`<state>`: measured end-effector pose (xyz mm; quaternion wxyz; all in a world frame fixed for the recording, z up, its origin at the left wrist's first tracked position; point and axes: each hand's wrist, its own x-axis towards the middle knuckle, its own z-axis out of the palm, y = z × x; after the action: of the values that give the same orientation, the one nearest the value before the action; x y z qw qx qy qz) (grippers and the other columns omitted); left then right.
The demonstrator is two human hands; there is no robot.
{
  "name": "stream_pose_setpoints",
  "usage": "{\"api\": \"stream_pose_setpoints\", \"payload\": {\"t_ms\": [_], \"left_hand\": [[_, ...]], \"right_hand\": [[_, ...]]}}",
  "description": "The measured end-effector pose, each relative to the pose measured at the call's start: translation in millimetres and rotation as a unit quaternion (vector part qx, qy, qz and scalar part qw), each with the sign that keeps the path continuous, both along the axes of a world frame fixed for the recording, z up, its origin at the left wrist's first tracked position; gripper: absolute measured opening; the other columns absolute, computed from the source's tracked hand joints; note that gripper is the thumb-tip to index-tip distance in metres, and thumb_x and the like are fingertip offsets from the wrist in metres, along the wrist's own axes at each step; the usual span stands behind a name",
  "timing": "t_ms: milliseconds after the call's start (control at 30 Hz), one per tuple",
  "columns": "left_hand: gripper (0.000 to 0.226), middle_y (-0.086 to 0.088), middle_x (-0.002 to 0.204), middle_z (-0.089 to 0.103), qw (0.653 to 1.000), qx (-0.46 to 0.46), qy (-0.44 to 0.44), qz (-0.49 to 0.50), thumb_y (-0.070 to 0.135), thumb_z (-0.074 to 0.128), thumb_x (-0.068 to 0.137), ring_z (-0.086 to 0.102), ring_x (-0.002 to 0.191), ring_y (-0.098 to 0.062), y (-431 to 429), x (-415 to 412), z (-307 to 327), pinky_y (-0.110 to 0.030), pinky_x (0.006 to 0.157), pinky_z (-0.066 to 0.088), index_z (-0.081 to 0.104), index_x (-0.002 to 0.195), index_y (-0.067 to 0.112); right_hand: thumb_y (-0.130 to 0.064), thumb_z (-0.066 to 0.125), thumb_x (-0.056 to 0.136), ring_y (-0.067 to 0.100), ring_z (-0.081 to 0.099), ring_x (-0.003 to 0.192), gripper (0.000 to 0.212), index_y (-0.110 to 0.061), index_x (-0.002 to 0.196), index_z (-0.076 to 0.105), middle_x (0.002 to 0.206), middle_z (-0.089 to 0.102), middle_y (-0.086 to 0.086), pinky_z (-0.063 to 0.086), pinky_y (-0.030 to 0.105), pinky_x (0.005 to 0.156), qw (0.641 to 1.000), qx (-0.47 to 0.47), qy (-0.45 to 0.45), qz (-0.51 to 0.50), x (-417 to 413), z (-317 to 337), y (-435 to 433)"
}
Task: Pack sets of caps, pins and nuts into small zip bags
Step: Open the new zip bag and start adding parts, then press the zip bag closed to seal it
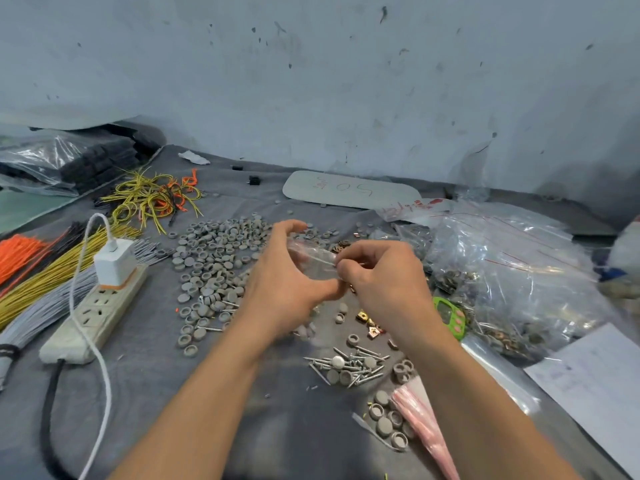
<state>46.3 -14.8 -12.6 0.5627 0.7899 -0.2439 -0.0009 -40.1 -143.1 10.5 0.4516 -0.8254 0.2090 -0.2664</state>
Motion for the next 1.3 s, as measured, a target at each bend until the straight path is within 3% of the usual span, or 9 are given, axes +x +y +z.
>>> {"api": "stream_pose_setpoints", "payload": {"t_ms": [67, 133, 300, 400, 500, 600, 1033, 1167, 1300], "left_hand": [[0.069, 0.007, 0.096, 0.069, 0.996, -0.047, 0.061, -0.039, 0.050, 0.092, 0.047, 0.066, 0.083, -0.007, -2, 3, -3, -0.029, 0.072, 0.052, 0.059, 0.108, 0.047], [0.037, 0.004, 0.083, 0.073, 0.989, -0.079, 0.106, -0.070, 0.023, 0.094, 0.066, 0.068, 0.073, -0.007, -1, 6, -4, -0.025, 0.065, 0.052, 0.074, 0.093, 0.037], [0.028, -0.001, 0.070, 0.074, 0.986, -0.083, 0.114, -0.090, -0.002, 0.087, 0.071, 0.067, 0.061, -0.007, 8, 8, -2, -0.016, 0.059, 0.052, 0.082, 0.077, 0.025], [0.027, -0.004, 0.072, 0.075, 0.984, -0.097, 0.126, -0.084, -0.004, 0.088, 0.068, 0.068, 0.062, -0.008, 13, 6, 0, -0.016, 0.060, 0.055, 0.083, 0.074, 0.022], [0.021, -0.008, 0.077, 0.078, 0.980, -0.108, 0.142, -0.092, -0.002, 0.087, 0.066, 0.070, 0.065, -0.010, 15, 4, 3, -0.017, 0.062, 0.056, 0.083, 0.073, 0.017], [0.014, -0.008, 0.079, 0.079, 0.978, -0.115, 0.153, -0.084, 0.003, 0.086, 0.065, 0.071, 0.066, -0.009, 17, 3, 6, -0.016, 0.061, 0.055, 0.082, 0.074, 0.013], [0.014, -0.006, 0.071, 0.077, 0.994, -0.036, 0.099, -0.026, 0.005, 0.091, 0.071, 0.071, 0.063, -0.010, 18, 2, 8, -0.014, 0.059, 0.054, 0.081, 0.071, 0.015], [0.010, -0.005, 0.074, 0.078, 0.994, -0.027, 0.101, -0.023, 0.012, 0.091, 0.073, 0.070, 0.068, -0.012, 17, -1, 6, -0.022, 0.066, 0.057, 0.082, 0.074, 0.017], [0.009, -0.007, 0.075, 0.078, 0.992, -0.032, 0.119, -0.038, 0.009, 0.090, 0.073, 0.069, 0.066, -0.010, 16, -2, 8, -0.021, 0.067, 0.057, 0.082, 0.073, 0.013]], "right_hand": [[-0.019, 0.073, 0.092, -0.003, 0.055, 0.048, 0.020, -0.028, 0.074, 0.078, 0.065, 0.071, -0.013, 0.040, 0.013, 0.047, 1.000, -0.015, -0.002, -0.018, -7, -1, -9], [-0.020, 0.072, 0.095, -0.001, 0.051, 0.046, 0.019, -0.026, 0.078, 0.078, 0.066, 0.071, -0.008, 0.040, 0.020, 0.050, 1.000, -0.009, 0.001, -0.020, -12, -3, -15], [-0.014, 0.074, 0.093, -0.003, 0.063, 0.057, 0.018, -0.031, 0.093, 0.079, 0.076, 0.074, -0.012, 0.049, 0.017, 0.053, 1.000, 0.022, -0.005, -0.008, -22, -6, -25], [-0.012, 0.077, 0.088, 0.003, 0.072, 0.071, 0.032, -0.034, 0.111, 0.075, 0.084, 0.077, -0.014, 0.060, 0.027, 0.068, 0.999, 0.037, -0.003, 0.006, -26, -7, -28], [-0.017, 0.081, 0.087, 0.005, 0.071, 0.068, 0.011, -0.027, 0.087, 0.080, 0.075, 0.077, -0.011, 0.058, 0.030, 0.068, 0.998, 0.062, 0.015, 0.006, -26, -6, -28], [-0.018, 0.081, 0.087, 0.008, 0.067, 0.064, 0.010, -0.021, 0.078, 0.080, 0.071, 0.076, -0.004, 0.059, 0.033, 0.070, 0.995, 0.097, 0.007, 0.003, -27, -6, -30], [-0.022, 0.072, 0.096, 0.001, 0.049, 0.049, 0.016, -0.020, 0.081, 0.074, 0.069, 0.067, -0.004, 0.043, 0.024, 0.054, 0.997, 0.065, 0.033, 0.017, -20, -13, -32], [-0.020, 0.073, 0.095, 0.000, 0.047, 0.044, 0.011, -0.017, 0.085, 0.074, 0.072, 0.068, -0.001, 0.038, 0.017, 0.043, 0.996, 0.077, 0.040, 0.031, -19, -17, -28], [-0.013, 0.074, 0.093, 0.007, 0.053, 0.056, 0.013, -0.016, 0.081, 0.074, 0.077, 0.072, 0.007, 0.048, 0.034, 0.053, 0.995, 0.097, 0.019, 0.017, -18, -15, -27]]}}
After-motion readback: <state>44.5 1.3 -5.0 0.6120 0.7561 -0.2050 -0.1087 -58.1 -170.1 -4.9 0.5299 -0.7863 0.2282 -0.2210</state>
